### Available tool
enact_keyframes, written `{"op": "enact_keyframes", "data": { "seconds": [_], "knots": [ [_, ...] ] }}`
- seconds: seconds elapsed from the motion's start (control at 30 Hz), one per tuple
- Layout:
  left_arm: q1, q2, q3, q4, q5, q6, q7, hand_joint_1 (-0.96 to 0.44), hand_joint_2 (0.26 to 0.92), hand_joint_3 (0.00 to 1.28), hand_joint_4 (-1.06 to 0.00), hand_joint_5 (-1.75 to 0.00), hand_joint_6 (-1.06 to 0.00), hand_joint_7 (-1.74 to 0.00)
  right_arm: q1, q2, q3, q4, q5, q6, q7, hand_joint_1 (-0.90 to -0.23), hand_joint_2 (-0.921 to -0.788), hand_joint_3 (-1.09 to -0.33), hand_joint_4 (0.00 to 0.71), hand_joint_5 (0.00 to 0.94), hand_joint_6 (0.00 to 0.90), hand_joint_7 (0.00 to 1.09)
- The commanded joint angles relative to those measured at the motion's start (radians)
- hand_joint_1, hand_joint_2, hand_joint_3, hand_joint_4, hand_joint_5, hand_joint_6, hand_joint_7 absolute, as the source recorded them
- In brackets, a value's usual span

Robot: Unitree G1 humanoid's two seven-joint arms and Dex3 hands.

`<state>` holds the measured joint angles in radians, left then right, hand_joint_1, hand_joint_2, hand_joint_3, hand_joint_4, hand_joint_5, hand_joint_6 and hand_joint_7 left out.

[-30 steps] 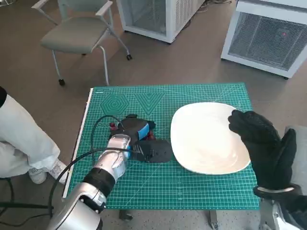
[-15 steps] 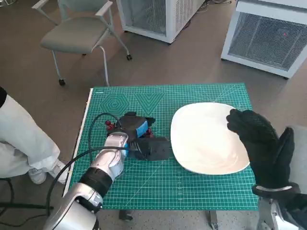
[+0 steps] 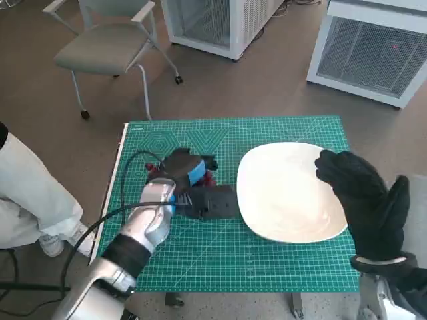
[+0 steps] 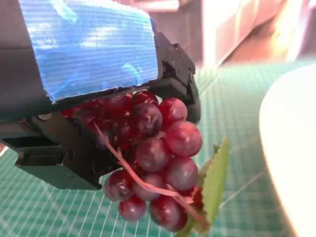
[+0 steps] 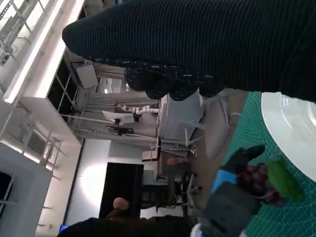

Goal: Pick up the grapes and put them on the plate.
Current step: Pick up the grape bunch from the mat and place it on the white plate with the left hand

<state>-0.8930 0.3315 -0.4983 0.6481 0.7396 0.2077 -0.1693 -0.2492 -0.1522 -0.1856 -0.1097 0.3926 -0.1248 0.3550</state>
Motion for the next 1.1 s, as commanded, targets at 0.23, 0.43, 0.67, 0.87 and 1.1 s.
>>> {"op": "enact_keyframes", "data": {
  "seconds": [0.23,0.43,0.67,0.87,1.1],
  "knots": [
    [0.079,0.088,0.106,-0.419,-0.007,0.029,-0.056,0.01,0.765,0.38,-0.6,-1.46,-0.69,-1.0,0.003,-0.002,-0.001,0.015,0.01,0.018,0.003,-0.329,-0.921,-0.624,0.396,0.876,0.202,1.04],
    [0.106,0.107,0.162,-0.542,-0.026,0.01,-0.067,0.0,0.892,0.07,-0.72,-1.25,-0.72,-0.96,0.002,-0.001,0.0,0.014,0.008,0.018,0.002,-0.328,-0.921,-0.625,0.396,0.877,0.202,1.04],
    [0.116,0.11,0.192,-0.594,-0.027,-0.032,-0.049,0.0,0.908,0.02,-0.74,-1.18,-0.73,-0.99,-0.002,-0.002,-0.002,0.019,0.007,0.015,0.002,-0.329,-0.921,-0.624,0.396,0.877,0.205,1.04],
    [0.094,0.091,0.189,-0.57,-0.031,-0.057,-0.052,0.0,0.909,0.03,-0.73,-1.25,-0.74,-0.92,-0.003,-0.004,-0.004,0.017,0.007,0.013,0.002,-0.329,-0.921,-0.624,0.397,0.877,0.208,1.04],
    [0.019,0.02,0.165,-0.513,-0.037,-0.026,-0.08,0.01,0.919,0.05,-0.63,-1.4,-0.77,-0.82,0.0,-0.007,-0.008,0.011,0.008,0.012,0.003,-0.327,-0.921,-0.623,0.398,0.876,0.211,1.04]
  ]
}}
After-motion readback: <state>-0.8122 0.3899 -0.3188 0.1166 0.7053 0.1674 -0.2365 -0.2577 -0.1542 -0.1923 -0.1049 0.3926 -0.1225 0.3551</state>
